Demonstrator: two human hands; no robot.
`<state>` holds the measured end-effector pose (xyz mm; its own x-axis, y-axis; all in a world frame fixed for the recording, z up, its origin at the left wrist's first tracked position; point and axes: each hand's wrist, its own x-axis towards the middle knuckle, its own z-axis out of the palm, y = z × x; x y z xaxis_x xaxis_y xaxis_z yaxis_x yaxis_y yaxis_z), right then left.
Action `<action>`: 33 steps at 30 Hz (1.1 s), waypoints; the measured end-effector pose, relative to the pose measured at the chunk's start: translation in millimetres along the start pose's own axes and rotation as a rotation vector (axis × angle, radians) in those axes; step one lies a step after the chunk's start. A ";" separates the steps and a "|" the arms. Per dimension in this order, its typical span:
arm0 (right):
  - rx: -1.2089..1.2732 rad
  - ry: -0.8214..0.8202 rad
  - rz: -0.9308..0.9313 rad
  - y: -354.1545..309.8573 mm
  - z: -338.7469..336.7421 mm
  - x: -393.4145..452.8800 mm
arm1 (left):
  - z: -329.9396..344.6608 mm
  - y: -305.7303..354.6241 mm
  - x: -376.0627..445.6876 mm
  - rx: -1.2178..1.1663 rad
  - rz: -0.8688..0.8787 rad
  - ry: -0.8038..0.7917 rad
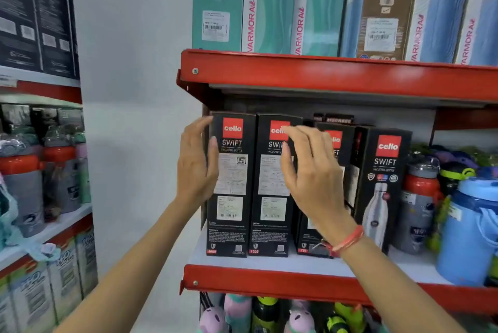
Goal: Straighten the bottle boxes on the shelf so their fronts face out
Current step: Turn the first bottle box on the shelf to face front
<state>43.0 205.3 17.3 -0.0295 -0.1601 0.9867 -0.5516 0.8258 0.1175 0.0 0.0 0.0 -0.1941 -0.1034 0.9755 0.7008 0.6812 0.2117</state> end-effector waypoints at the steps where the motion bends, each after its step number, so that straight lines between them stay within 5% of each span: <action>1: 0.059 -0.042 0.026 -3.8 5.1 -6.7 | -2.2 -6.1 -5.3 -0.051 -0.136 0.016; 5: 0.232 -0.314 0.279 -22.5 27.5 -48.2 | -0.8 -33.4 -35.3 -0.170 -0.638 -0.141; 9: 0.229 -0.528 0.461 -40.0 54.2 -79.6 | 1.8 -47.0 -50.1 -0.310 -0.917 -0.437; 19: 0.288 -0.441 0.787 -69.0 81.4 -86.1 | -7.6 -42.9 -44.2 -0.478 -0.962 -0.617; 29: 0.316 -0.243 0.670 -96.3 41.8 -65.9 | -49.1 0.2 -37.7 -0.569 -0.766 -0.579; 33: 0.400 -0.294 0.656 -89.7 19.7 -59.8 | -64.8 11.2 -31.1 -0.546 -0.750 -0.619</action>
<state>77.9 130.1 -54.6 -0.6355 0.1070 0.7646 -0.6003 0.5543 -0.5765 58.3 -36.1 -24.1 -0.8966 0.1282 0.4238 0.4409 0.1717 0.8810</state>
